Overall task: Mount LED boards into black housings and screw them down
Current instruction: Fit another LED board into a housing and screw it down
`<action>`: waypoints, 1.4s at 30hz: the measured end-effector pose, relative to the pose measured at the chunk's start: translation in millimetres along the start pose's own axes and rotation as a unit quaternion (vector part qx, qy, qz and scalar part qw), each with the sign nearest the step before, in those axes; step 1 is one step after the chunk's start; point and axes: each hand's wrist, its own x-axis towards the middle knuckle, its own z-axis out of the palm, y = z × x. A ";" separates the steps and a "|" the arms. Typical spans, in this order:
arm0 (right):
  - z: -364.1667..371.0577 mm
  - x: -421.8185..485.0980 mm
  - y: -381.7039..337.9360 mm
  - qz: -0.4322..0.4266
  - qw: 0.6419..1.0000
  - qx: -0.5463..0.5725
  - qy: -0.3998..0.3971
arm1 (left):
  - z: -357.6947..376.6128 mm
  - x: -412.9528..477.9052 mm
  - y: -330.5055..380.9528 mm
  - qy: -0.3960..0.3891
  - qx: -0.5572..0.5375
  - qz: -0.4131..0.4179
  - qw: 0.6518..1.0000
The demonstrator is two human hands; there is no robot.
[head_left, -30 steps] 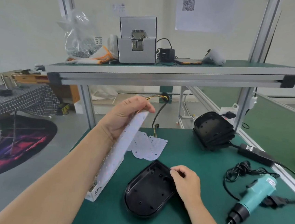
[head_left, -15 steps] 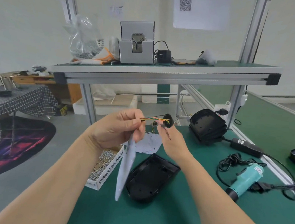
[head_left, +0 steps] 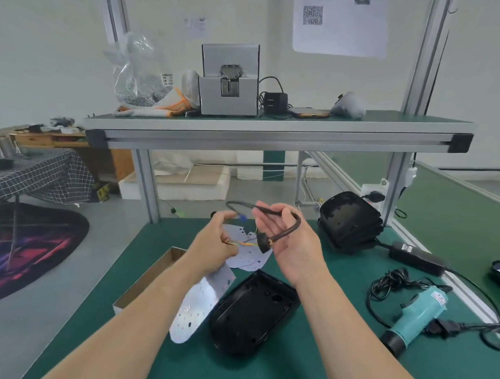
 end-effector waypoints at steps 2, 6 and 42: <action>4.2 -3.6 -4.3 -0.070 0.989 -0.128 -0.004 | 8.5 3.8 -2.8 0.006 0.075 0.013 0.997; 22.3 -7.9 -22.0 -0.175 0.958 -0.225 -0.012 | 10.1 12.5 -5.6 0.149 0.103 -0.008 0.983; -73.0 -8.8 22.7 0.039 0.808 -0.584 0.059 | 35.7 5.2 -17.0 -0.127 0.154 -0.249 0.948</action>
